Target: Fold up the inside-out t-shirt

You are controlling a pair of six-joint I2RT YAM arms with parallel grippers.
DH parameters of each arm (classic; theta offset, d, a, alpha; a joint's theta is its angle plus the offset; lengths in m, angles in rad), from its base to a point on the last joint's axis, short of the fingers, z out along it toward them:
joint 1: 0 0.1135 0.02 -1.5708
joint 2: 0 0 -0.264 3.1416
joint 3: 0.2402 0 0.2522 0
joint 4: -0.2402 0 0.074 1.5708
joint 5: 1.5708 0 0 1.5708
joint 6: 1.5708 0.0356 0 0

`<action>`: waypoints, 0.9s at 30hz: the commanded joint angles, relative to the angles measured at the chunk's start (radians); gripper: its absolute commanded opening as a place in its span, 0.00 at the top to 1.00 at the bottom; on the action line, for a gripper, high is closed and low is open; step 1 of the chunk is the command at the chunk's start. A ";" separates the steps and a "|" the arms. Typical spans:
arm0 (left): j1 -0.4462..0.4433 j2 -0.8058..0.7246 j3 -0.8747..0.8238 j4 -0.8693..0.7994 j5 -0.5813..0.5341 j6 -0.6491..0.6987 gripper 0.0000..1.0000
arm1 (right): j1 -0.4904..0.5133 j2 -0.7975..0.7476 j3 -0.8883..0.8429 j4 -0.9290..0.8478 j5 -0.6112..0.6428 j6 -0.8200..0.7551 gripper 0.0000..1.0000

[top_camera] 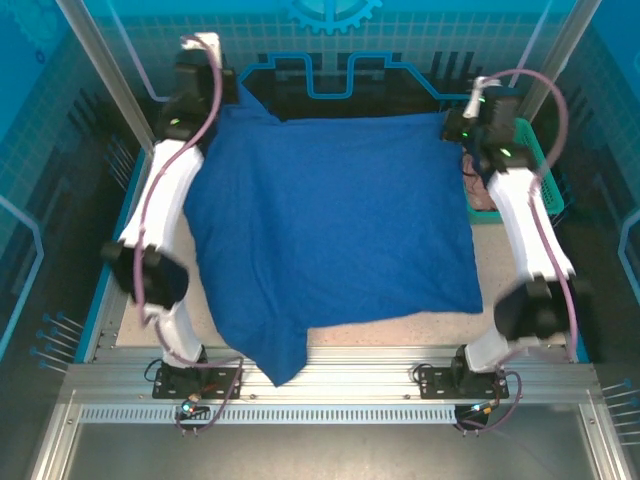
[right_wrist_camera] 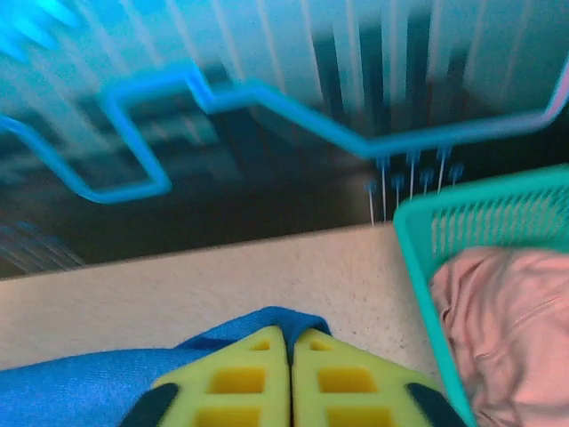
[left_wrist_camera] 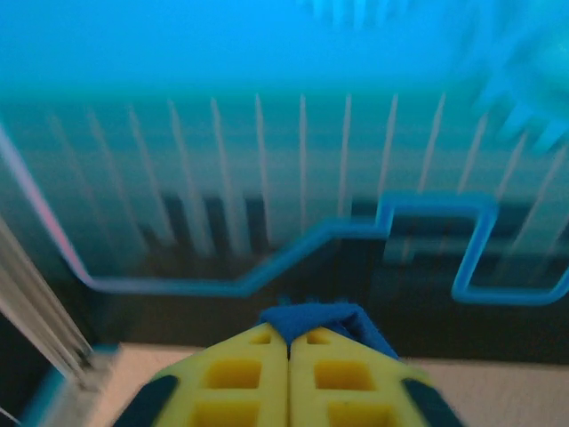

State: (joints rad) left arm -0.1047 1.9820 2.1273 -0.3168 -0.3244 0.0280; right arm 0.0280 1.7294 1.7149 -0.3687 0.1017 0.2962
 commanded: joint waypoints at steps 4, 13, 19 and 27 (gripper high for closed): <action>0.025 0.678 0.825 -0.288 0.177 -0.146 0.38 | 0.014 0.588 0.521 -0.144 0.006 -0.017 0.55; -0.013 0.025 -0.282 0.093 0.279 -0.425 0.24 | 0.135 0.272 -0.017 -0.175 -0.034 -0.071 0.43; -0.043 -0.304 -0.871 0.281 0.308 -0.517 0.24 | 0.112 0.244 -0.240 -0.206 -0.116 -0.019 0.43; 0.051 -0.255 -0.891 0.190 0.278 -0.484 0.23 | 0.019 0.217 -0.386 -0.253 -0.129 0.041 0.48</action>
State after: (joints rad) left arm -0.0883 1.6855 1.2434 -0.1089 -0.0471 -0.4347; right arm 0.0765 1.9762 1.3609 -0.5747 -0.0086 0.2966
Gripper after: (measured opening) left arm 0.774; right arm 0.523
